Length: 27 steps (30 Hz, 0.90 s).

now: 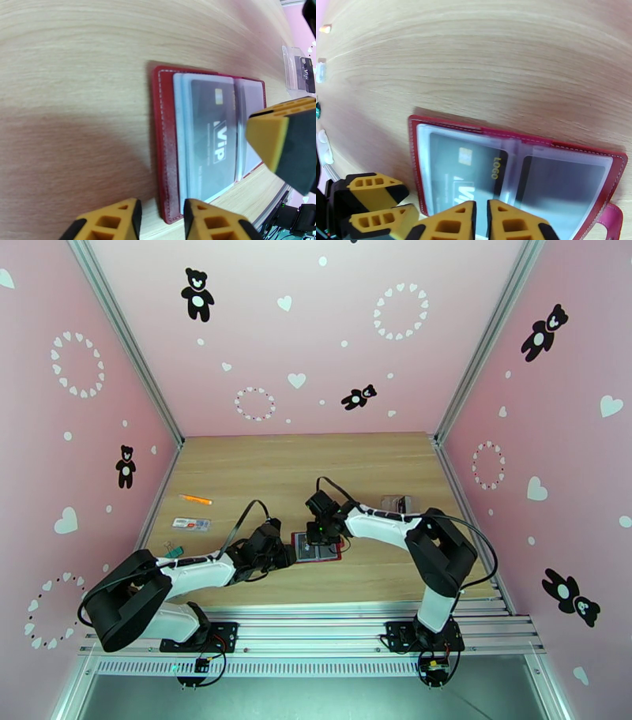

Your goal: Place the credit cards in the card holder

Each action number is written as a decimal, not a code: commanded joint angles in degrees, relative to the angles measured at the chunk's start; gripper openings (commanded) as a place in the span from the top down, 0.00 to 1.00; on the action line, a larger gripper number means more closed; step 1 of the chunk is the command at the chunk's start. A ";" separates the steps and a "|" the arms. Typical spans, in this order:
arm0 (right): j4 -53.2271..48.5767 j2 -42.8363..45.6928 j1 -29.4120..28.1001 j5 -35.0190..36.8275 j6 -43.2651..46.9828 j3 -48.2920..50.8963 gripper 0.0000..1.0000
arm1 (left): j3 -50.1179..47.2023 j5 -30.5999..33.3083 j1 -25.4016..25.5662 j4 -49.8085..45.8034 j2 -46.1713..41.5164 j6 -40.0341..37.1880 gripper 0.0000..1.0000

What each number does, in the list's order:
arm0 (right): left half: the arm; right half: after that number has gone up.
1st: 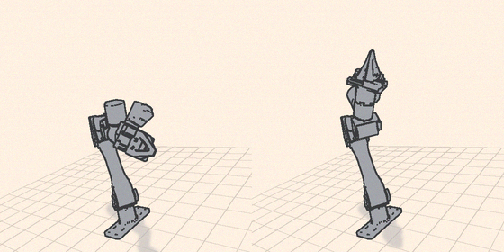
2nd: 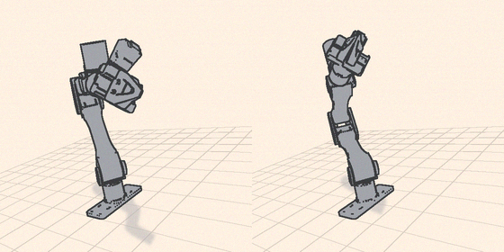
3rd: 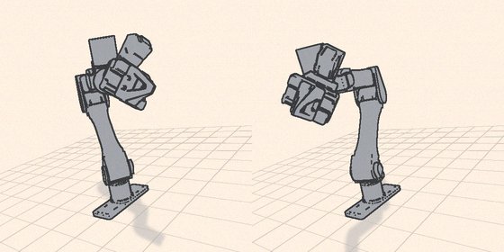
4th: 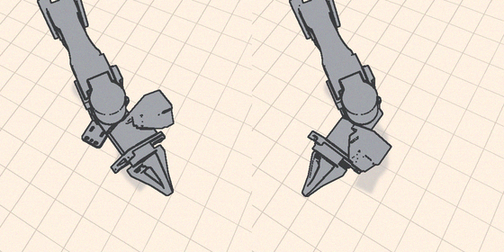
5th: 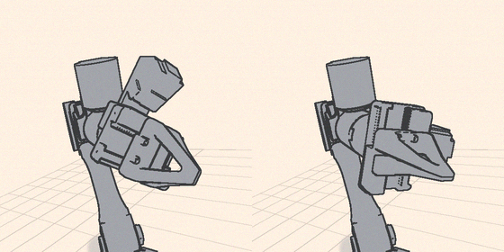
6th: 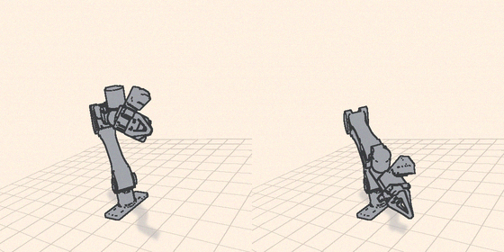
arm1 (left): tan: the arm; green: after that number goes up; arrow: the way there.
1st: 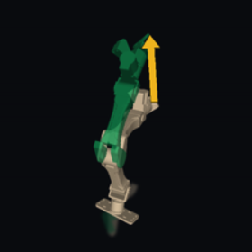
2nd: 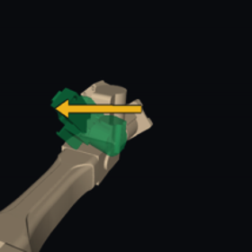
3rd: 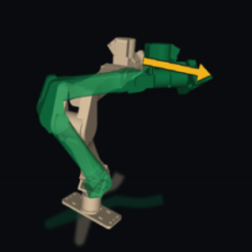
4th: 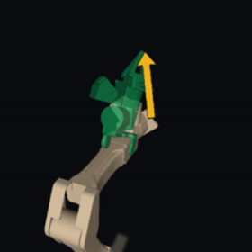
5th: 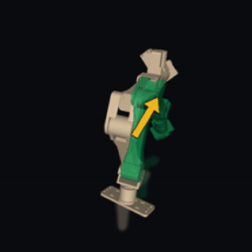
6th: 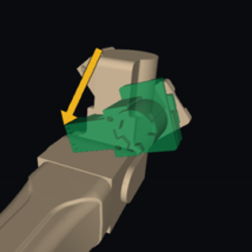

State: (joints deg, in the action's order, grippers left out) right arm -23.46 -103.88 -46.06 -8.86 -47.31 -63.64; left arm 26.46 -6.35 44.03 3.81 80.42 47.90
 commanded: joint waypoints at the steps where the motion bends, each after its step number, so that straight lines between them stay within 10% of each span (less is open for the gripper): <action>1: -1.46 -1.52 -0.08 0.69 0.55 -0.36 0.88 | -0.44 1.25 0.27 -1.79 -0.89 0.20 0.65; 27: 0.24 -4.14 -0.08 2.11 0.02 2.75 0.98 | 3.09 -0.06 0.24 -3.40 -2.93 -0.77 0.64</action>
State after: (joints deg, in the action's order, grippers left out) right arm -22.98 -105.38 -46.06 -7.84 -47.37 -62.67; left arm 27.35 -6.37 44.03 0.56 76.73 47.81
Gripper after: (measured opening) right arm 0.038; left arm 0.356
